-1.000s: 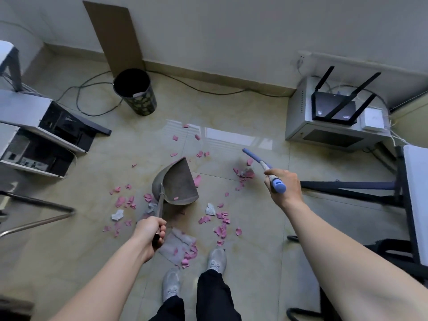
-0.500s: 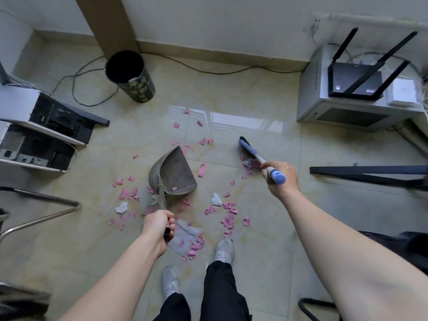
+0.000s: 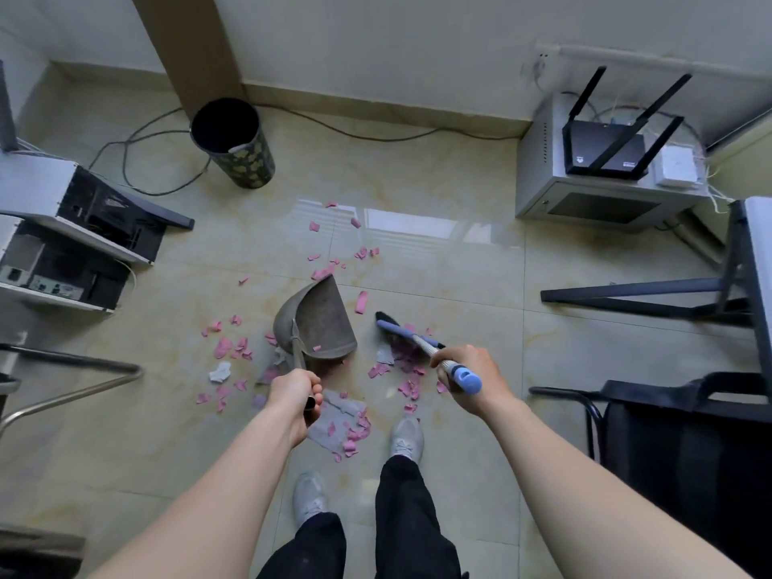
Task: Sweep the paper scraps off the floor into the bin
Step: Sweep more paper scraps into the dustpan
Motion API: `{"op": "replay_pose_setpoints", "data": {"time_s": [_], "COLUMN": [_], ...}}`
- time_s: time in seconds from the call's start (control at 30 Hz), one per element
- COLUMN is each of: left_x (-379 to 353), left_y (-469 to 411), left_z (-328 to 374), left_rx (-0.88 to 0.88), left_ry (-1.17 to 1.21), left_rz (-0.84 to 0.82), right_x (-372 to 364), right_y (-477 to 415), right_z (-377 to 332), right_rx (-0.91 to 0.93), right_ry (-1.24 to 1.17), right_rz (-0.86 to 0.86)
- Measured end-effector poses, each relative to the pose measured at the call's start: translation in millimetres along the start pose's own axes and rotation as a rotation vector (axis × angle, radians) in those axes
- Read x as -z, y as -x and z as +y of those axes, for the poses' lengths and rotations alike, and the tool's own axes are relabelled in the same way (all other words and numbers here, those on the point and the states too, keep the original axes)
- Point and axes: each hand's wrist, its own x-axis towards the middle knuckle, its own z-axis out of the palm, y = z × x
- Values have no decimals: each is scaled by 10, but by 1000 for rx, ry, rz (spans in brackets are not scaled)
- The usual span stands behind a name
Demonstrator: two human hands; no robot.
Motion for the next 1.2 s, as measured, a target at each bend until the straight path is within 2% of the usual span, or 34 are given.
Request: {"op": "replay_pose_setpoints", "data": {"time_s": [0.23,0.43,0.57,0.77,0.93,1.2], "left_x": [520,1039,1332,1468,1496,1539], "left_y": [2,-49,-158,-283,-264,-31], "left_z": [-146,-167,-234,-258,-361,-594], "left_rx": [-52,-86,-96,-110,-109,-91], "left_ry": [-67,-114,-106,-117,-170,-263], "left_rz": [-61,-77,-69,-66,-85,-134], "right_x": [-317,-658,-781,-921,-1079,-1419], "right_y": [372,200,-61,-132,361,1403], "right_z": [-320,-591,-749,-778,-550,-234], "right_rx": [31,45,118,107,40,-37], "right_ry": [-42,76,186,138,1,-11], "right_rz": [144,229,178,107,122,56]}}
